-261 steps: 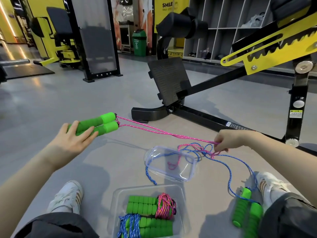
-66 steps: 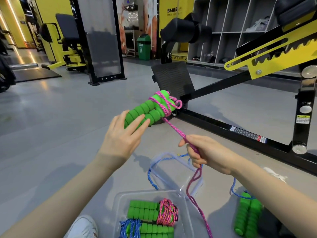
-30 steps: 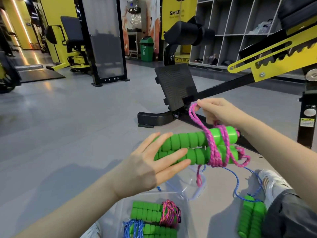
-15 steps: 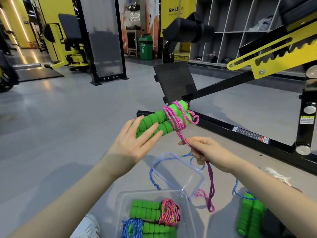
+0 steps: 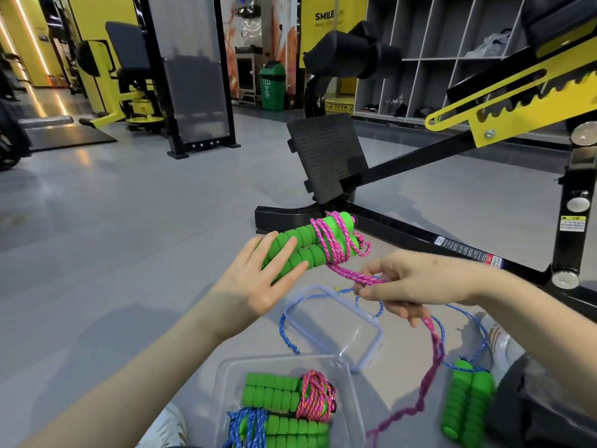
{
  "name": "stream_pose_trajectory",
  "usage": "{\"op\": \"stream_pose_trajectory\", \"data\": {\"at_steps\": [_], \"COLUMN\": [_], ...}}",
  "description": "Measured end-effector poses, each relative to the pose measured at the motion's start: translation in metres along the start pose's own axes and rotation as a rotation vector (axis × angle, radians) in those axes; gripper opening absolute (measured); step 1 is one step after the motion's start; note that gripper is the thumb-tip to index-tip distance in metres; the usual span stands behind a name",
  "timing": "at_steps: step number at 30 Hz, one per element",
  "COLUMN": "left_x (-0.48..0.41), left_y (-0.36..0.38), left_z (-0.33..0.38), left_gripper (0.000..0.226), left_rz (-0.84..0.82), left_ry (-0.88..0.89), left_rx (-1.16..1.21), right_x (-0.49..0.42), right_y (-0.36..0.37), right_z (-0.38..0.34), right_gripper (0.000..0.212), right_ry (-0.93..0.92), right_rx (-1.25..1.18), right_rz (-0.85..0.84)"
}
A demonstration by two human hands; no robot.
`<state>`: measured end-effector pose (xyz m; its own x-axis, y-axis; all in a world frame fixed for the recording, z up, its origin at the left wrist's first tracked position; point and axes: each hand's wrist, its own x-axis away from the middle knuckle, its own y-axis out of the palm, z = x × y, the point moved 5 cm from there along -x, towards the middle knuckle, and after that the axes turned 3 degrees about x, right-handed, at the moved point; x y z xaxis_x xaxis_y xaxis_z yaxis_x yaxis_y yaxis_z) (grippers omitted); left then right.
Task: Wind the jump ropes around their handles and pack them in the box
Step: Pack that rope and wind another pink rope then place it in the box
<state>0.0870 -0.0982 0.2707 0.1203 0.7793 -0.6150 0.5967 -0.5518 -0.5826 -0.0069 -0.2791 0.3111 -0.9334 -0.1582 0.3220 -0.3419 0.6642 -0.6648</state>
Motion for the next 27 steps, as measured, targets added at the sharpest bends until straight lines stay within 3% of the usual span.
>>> {"op": "stream_pose_trajectory", "data": {"at_steps": [4,10,14,20,27], "left_x": [0.002,0.007,-0.008,-0.022,-0.037], "left_y": [0.006,-0.003,-0.021,-0.041,-0.046], "left_z": [0.004,0.015,0.030,0.039,0.034], "left_gripper": [0.035,0.029,0.028,0.027,0.023], "left_rz": [-0.042,-0.016,0.064,0.129,0.216], "left_ry": [0.055,0.148,0.186,0.187,0.137], "left_rx": [0.002,0.035,0.116,0.139,0.141], "right_x": [0.020,0.018,0.005,-0.010,-0.041], "right_y": [-0.019,-0.060,-0.076,-0.087,-0.052], "right_z": [-0.014,-0.045,-0.043,-0.007,0.061], "right_gripper": [0.014,0.027,0.025,0.005,0.070], "right_ry": [0.020,-0.248,-0.300,-0.290,-0.267], "right_rx": [0.122,0.201,0.094,-0.267,-0.811], "right_rz": [-0.111,0.244,0.329,0.276,0.258]}}
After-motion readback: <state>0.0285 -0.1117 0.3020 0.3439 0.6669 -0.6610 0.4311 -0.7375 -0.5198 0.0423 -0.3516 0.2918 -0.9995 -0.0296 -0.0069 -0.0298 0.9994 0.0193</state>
